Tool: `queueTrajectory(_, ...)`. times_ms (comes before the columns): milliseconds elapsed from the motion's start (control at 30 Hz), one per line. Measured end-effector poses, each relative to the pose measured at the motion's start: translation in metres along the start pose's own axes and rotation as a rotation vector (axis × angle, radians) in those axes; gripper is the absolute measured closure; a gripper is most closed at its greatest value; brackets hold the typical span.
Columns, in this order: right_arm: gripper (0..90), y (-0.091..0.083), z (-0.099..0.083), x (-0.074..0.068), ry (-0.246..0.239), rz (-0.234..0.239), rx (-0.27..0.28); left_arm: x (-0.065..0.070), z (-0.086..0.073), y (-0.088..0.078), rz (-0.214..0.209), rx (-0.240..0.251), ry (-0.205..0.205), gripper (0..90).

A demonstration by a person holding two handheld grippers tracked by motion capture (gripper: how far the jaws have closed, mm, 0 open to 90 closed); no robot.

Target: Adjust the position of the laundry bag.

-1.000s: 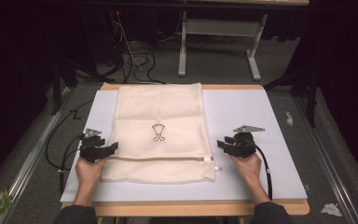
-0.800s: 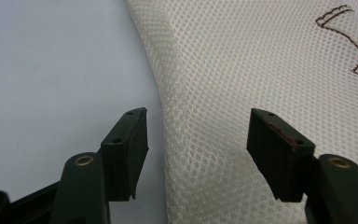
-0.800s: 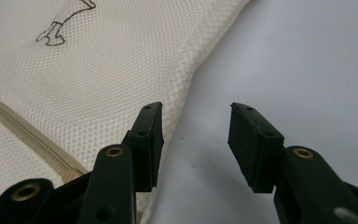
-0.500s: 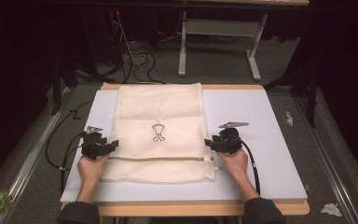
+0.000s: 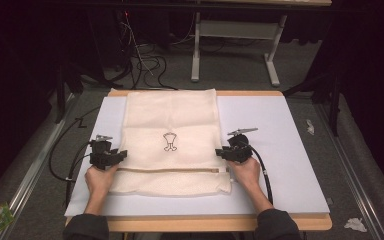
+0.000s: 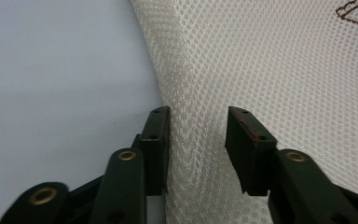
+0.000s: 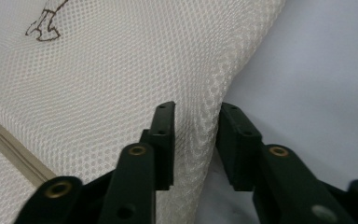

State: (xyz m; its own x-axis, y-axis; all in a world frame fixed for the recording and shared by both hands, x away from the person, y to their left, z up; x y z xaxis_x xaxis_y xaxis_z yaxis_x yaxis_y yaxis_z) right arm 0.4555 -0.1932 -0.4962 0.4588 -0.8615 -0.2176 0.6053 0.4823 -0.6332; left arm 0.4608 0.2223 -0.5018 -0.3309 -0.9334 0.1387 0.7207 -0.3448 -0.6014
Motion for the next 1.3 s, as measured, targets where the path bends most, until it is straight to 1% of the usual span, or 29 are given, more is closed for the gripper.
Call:
queueTrajectory(33,77.5,0.001,0.000,0.000,-0.005,0.006,-0.002,0.000,-0.001,0.000,0.004,0.000,0.011,69.6)
queueTrajectory(67,80.6,0.001,0.000,0.000,0.000,0.013,-0.001,0.000,-0.001,0.000,0.001,-0.002,0.016,73.6)
queueTrajectory(100,83.1,0.001,0.000,0.000,0.003,0.019,-0.003,0.000,0.000,-0.001,-0.005,0.005,0.018,77.1)
queueTrajectory(133,84.8,0.000,0.000,-0.001,-0.007,0.022,-0.002,0.000,0.002,-0.002,-0.018,0.013,0.017,81.8)
queueTrajectory(167,85.1,0.000,0.000,-0.001,-0.008,0.023,0.000,0.000,0.002,-0.002,-0.018,0.013,0.017,82.8)
queueTrajectory(267,85.6,0.000,0.001,-0.001,-0.018,0.029,0.014,0.000,0.004,-0.004,-0.031,0.030,0.005,84.2)
queueTrajectory(400,86.1,-0.003,0.001,-0.001,-0.022,0.034,0.023,0.002,0.004,-0.005,-0.034,0.040,0.017,85.1)
queueTrajectory(433,86.2,-0.004,0.001,0.000,-0.027,0.034,0.031,0.002,0.004,-0.005,-0.035,0.041,0.017,85.1)
queueTrajectory(533,86.3,-0.005,0.001,0.000,-0.018,0.033,0.034,0.003,0.005,-0.006,-0.038,0.045,0.014,85.0)
queueTrajectory(567,86.4,-0.007,0.002,0.000,-0.026,0.032,0.041,0.004,0.007,-0.007,-0.035,0.049,0.019,84.9)
queueTrajectory(700,86.5,-0.010,0.002,0.002,-0.022,0.028,0.053,0.011,0.014,-0.008,-0.040,0.063,0.034,84.9)
queueTrajectory(900,86.6,-0.016,0.001,0.007,-0.020,0.015,0.063,0.017,0.016,-0.007,-0.051,0.069,0.042,85.1)
queueTrajectory(933,86.6,-0.017,0.001,0.008,-0.018,0.013,0.063,0.019,0.017,-0.006,-0.058,0.070,0.048,85.1)
queueTrajectory(1100,86.6,-0.022,0.002,0.012,-0.016,0.008,0.078,0.022,0.019,-0.007,-0.074,0.082,0.045,85.2)
queueTrajectory(1133,86.6,-0.023,0.001,0.013,-0.011,0.006,0.080,0.024,0.019,-0.007,-0.077,0.083,0.048,85.2)
queueTrajectory(1167,86.6,-0.024,0.001,0.014,-0.009,0.007,0.081,0.026,0.020,-0.007,-0.081,0.086,0.060,85.1)
queueTrajectory(1300,86.6,-0.028,0.000,0.017,-0.001,0.006,0.093,0.031,0.021,-0.005,-0.086,0.082,0.070,85.1)
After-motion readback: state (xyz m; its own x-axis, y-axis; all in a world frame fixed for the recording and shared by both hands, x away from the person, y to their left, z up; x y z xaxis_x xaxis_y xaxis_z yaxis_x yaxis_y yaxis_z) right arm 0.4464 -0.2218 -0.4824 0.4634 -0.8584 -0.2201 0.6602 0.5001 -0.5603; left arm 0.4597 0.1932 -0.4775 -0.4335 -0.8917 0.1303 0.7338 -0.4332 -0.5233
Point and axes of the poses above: each handheld gripper's, and its own axes: y roughly forward along the jaws, z roughly out of its top, x roughly to its right, the point moved 4 cm from there along y, roughly forward along the jaws, and after that the axes turned 9 degrees about x, right-handed, at the moved point
